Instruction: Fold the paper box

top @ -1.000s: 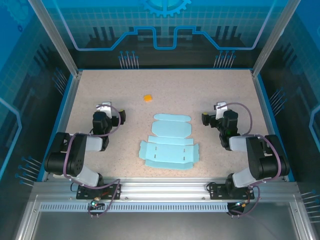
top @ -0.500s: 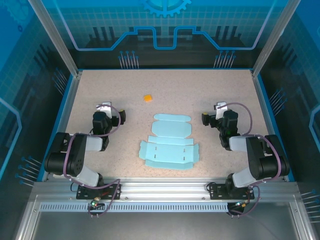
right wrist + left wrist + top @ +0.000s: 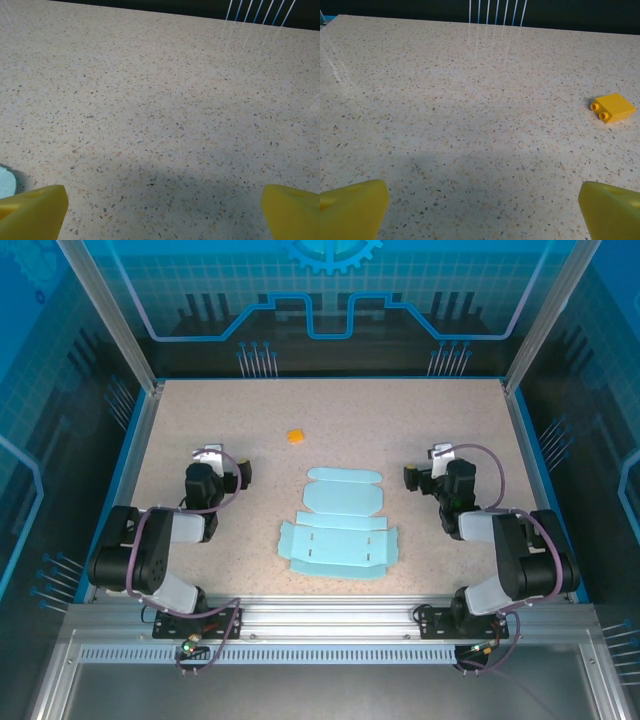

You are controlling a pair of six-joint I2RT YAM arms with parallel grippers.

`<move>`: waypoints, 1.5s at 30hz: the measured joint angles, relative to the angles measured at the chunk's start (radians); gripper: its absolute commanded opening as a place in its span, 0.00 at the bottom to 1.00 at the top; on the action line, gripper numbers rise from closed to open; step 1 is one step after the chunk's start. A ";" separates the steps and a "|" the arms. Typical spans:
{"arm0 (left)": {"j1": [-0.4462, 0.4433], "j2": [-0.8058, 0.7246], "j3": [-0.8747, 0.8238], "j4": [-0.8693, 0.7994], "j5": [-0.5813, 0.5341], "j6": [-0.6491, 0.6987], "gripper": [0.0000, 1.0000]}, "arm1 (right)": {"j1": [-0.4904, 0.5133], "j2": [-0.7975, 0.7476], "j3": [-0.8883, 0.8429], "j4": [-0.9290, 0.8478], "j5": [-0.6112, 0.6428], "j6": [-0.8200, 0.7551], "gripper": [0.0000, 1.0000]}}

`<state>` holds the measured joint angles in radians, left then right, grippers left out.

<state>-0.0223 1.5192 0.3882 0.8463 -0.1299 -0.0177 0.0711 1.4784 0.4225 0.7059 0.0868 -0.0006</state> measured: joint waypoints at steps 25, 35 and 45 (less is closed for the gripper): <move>-0.241 -0.372 0.170 -0.620 0.247 -0.463 0.92 | 0.158 -0.410 0.253 -0.966 -0.005 0.453 0.93; -0.352 -0.333 0.235 -0.708 0.246 -0.481 0.90 | 0.400 -0.377 0.245 -1.306 -0.033 0.523 0.70; -0.356 -0.282 0.285 -0.703 0.238 -0.481 0.84 | 0.435 -0.386 0.122 -1.272 -0.152 0.557 0.59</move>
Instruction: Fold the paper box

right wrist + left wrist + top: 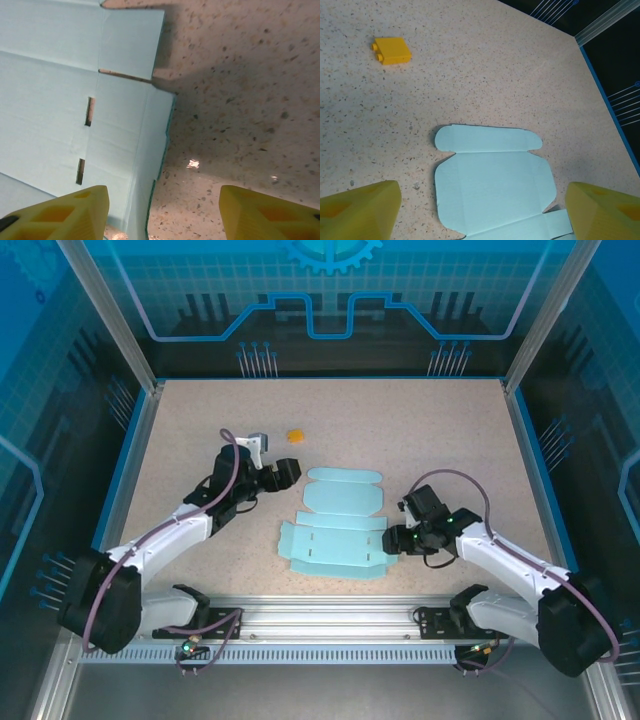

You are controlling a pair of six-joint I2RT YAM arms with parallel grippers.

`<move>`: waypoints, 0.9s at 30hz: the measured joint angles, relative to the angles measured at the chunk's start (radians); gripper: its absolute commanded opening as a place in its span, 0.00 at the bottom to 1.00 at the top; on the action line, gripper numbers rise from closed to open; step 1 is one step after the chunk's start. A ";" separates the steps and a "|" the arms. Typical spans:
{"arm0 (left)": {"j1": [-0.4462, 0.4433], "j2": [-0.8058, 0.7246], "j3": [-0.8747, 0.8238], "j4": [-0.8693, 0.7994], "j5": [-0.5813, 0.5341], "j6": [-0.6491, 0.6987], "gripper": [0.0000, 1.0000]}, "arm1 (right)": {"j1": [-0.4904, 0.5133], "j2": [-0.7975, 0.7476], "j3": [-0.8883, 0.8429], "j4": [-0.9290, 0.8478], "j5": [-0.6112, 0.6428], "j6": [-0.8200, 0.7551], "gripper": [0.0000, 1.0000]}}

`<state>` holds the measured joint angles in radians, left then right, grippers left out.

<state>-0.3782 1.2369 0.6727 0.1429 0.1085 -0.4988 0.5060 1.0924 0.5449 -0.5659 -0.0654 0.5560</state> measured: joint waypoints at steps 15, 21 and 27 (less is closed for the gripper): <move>-0.005 0.008 0.046 0.078 -0.031 0.011 0.75 | -0.028 0.129 0.053 0.101 -0.051 -0.108 0.07; -0.004 0.023 0.072 0.253 -0.020 0.137 0.75 | -0.078 0.141 0.283 0.080 -0.122 -0.305 0.02; -0.009 0.117 0.291 0.210 0.190 0.385 0.72 | -0.125 0.267 0.557 0.034 -0.244 -0.512 0.00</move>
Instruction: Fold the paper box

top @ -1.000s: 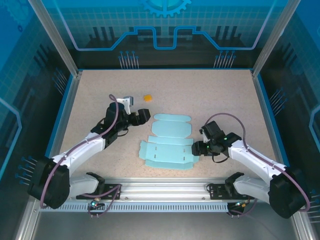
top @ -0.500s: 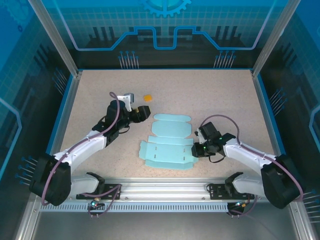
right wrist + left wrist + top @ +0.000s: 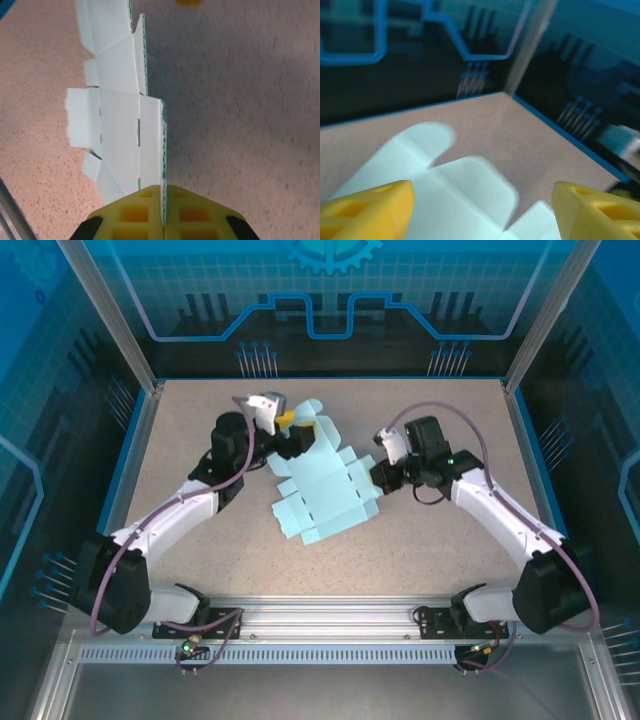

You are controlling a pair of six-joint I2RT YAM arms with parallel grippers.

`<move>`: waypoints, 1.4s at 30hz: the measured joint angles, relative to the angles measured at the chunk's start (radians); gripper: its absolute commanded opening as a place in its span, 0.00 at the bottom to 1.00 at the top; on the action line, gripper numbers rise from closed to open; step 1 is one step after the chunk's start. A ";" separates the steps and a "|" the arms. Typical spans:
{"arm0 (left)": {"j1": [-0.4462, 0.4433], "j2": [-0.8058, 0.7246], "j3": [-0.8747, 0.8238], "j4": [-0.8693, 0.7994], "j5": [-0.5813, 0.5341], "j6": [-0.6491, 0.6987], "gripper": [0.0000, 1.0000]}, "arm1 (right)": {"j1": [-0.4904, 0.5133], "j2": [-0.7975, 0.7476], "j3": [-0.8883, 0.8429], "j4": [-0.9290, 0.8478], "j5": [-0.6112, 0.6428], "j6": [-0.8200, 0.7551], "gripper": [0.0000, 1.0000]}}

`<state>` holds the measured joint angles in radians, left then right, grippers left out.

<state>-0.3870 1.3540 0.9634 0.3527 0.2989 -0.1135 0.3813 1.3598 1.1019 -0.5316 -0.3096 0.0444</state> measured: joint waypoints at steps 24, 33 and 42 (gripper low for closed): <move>-0.078 0.198 0.772 -1.117 0.067 1.131 0.78 | -0.040 0.205 0.411 -0.291 -0.184 -0.454 0.00; -0.090 0.349 0.999 -1.377 -0.060 1.294 0.68 | -0.040 0.204 0.412 -0.314 -0.177 -0.488 0.00; -0.097 0.479 1.110 -1.508 -0.148 1.380 0.55 | -0.040 0.201 0.411 -0.314 -0.164 -0.495 0.00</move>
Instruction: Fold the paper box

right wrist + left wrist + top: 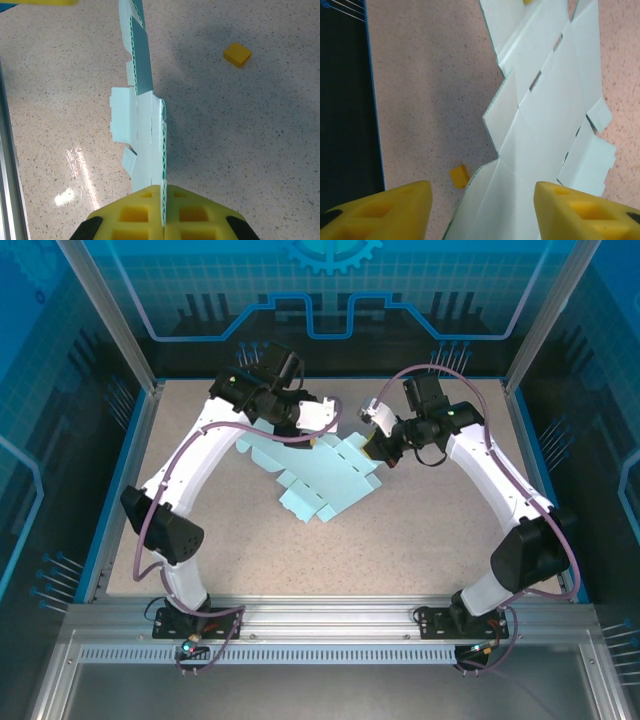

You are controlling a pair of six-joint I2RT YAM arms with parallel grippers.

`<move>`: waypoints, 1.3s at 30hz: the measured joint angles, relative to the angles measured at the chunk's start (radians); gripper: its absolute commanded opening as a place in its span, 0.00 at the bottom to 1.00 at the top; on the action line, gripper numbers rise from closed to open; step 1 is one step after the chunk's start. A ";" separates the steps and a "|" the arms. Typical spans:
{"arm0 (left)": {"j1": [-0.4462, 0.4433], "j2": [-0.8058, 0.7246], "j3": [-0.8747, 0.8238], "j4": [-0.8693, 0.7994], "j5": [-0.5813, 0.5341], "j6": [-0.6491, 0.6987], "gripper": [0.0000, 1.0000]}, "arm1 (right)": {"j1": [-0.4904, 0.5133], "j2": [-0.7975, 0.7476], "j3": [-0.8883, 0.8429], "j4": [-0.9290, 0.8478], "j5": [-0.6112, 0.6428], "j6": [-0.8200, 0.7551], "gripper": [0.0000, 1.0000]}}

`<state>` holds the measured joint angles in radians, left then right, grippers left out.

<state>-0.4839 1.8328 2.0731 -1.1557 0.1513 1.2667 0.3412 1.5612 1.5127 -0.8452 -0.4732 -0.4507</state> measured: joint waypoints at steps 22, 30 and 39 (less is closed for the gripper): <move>-0.030 0.013 -0.009 0.088 -0.130 0.110 0.38 | 0.018 -0.038 -0.015 0.009 0.047 -0.003 0.00; -0.033 0.013 -0.014 0.095 -0.158 0.154 0.30 | 0.020 -0.039 -0.017 0.014 0.047 -0.004 0.00; -0.045 0.013 -0.024 0.099 -0.182 0.181 0.10 | 0.020 -0.043 -0.021 0.032 0.067 -0.002 0.01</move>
<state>-0.5285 1.8458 2.0495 -1.0569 -0.0303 1.4479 0.3614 1.5185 1.4918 -0.8127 -0.4061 -0.4530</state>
